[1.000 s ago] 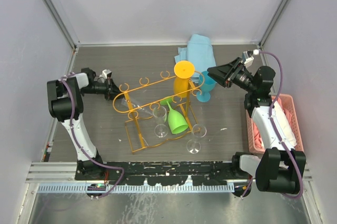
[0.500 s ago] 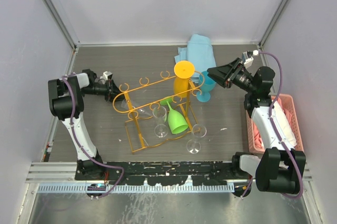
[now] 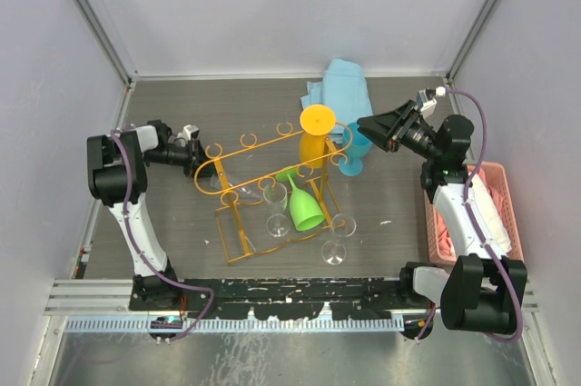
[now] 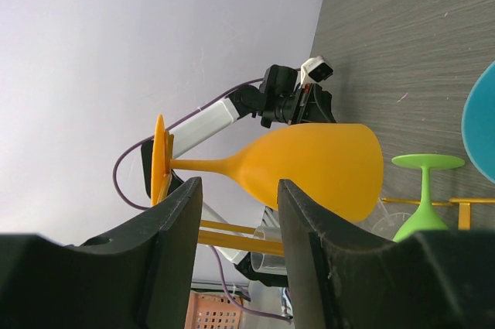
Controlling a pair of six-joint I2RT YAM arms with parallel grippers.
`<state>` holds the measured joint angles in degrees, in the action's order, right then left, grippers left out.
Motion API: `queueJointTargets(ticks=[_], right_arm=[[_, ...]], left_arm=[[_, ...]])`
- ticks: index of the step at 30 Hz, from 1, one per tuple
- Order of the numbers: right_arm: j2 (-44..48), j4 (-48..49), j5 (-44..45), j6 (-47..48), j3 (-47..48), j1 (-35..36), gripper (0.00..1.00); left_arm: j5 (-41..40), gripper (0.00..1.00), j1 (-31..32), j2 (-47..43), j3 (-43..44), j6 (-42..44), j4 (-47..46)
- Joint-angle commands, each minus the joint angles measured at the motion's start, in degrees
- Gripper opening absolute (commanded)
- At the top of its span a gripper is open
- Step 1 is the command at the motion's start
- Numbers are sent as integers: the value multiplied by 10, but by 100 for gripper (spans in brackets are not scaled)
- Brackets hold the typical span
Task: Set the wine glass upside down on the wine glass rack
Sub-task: Pick up the wine glass at the center of the board.
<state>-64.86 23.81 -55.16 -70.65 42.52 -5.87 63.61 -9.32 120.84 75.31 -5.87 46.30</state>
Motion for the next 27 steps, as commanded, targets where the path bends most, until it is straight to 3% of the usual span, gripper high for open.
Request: queueJointTargets(ticks=[1, 5, 14, 27], right_arm=[[6, 33, 1, -1, 4, -3, 50], [4, 33, 1, -2, 4, -3, 50], [3, 34, 1, -2, 3, -3, 50], [3, 37, 2, -3, 1, -3, 50]], left_arm=[[6, 17, 5, -1, 6, 17, 20], [6, 16, 6, -1, 5, 17, 21], [14, 0, 7, 2, 11, 18, 26], [51, 0, 6, 13, 22, 25, 37]])
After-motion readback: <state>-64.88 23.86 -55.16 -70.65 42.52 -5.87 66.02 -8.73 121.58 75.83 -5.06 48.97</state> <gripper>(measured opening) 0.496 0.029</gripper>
